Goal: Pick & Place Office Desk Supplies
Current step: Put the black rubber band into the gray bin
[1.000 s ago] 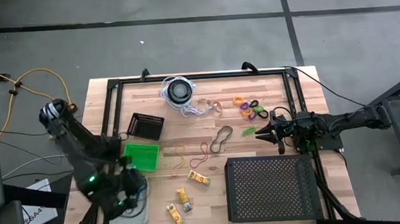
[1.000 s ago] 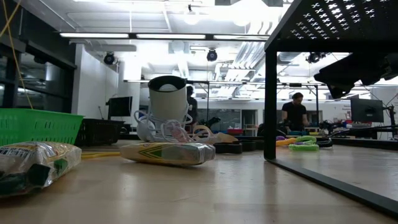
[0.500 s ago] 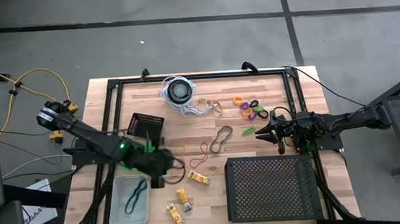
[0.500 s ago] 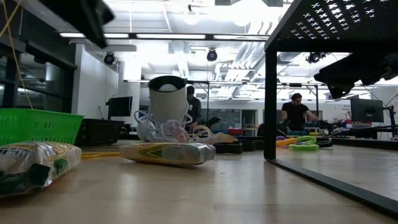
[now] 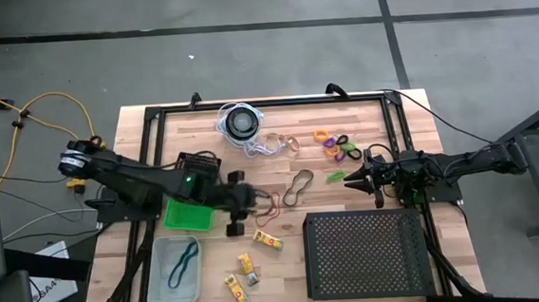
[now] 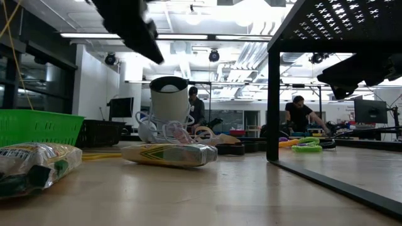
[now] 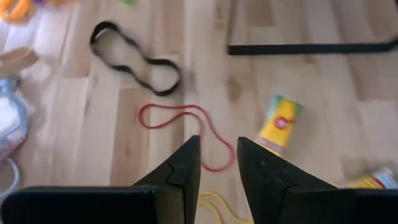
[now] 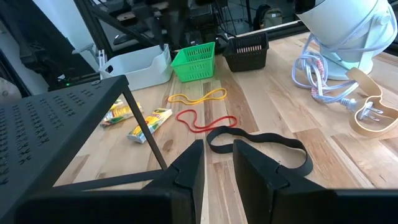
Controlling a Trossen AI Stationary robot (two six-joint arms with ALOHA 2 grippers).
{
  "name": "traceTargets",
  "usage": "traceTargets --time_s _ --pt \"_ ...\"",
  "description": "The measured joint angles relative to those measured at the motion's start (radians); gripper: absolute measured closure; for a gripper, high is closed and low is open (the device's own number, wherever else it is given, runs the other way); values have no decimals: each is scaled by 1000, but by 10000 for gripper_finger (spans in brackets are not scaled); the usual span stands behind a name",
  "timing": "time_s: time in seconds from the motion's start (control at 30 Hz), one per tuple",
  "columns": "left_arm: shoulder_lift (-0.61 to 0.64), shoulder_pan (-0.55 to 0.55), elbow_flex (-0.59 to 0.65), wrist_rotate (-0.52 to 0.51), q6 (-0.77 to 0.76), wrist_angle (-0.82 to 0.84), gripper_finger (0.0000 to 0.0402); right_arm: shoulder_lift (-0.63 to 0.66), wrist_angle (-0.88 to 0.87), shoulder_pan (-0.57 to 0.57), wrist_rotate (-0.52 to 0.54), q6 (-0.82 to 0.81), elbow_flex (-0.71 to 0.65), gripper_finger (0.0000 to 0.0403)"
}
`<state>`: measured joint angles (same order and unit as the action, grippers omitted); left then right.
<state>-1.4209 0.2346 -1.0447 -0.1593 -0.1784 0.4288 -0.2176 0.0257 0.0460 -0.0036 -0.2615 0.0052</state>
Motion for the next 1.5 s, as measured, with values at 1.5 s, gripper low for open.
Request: traceTargets --time_s 1.5 --pt "-603 -220 -512 13 -309 188 302 0 1 0 0 0 0 330"
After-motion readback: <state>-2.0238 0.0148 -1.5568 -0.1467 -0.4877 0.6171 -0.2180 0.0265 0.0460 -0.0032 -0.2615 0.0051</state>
